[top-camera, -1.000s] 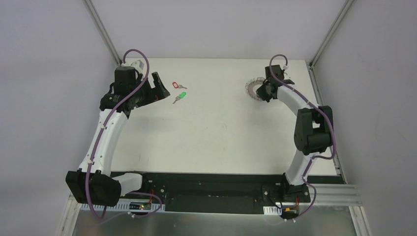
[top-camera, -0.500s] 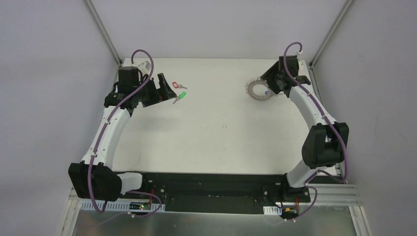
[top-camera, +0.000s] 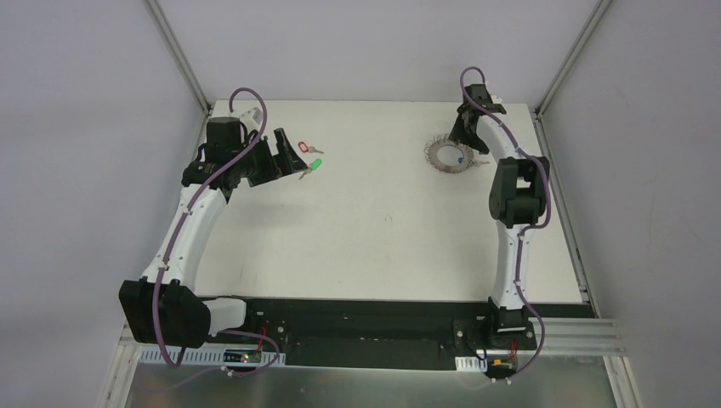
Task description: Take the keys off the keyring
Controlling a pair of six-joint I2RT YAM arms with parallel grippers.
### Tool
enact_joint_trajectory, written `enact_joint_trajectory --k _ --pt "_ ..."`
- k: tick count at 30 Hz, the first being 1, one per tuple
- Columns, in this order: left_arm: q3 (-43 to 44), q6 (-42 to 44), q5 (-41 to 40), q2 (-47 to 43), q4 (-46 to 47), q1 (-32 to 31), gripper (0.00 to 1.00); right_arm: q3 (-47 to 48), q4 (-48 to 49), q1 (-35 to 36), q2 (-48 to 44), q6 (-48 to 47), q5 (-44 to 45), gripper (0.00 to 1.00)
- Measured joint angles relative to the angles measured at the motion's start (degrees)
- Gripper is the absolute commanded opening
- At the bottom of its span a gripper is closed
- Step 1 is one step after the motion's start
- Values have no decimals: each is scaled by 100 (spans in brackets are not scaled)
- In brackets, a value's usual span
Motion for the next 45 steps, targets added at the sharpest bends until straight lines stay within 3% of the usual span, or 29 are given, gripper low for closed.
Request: enact_joint_trajectory --k 8,10,11,14,17,24,29,36,40,45 --pt "-39 -35 0 0 17 0 98 920 -422 -37 1141 -431 407 48" --pt "-42 -35 0 0 26 0 98 955 -437 -48 1161 -498 417 31" --pt "-42 -35 0 0 33 0 98 977 -457 -57 1187 -527 415 15" --pt "-42 -35 0 0 44 0 98 1054 -472 -66 1222 -619 442 1" --pt "-42 -39 0 0 46 0 98 817 -273 -72 1080 -564 389 0" --pt "-42 -105 17 24 57 0 98 -1145 28 -57 -431 -483 -120 0" --pt "-42 -105 114 50 92 -87 89 -1458 46 -4 -1471 -365 -581 0" --pt "-42 225 33 105 120 -872 89 -2096 140 85 -2970 -74 -1305 0" --pt "-37 654 -409 105 225 -1456 83 -2341 208 85 -3523 232 -1764 0" --pt "4 1141 -656 105 518 -2155 83 -2909 463 98 -4253 844 -2448 0"
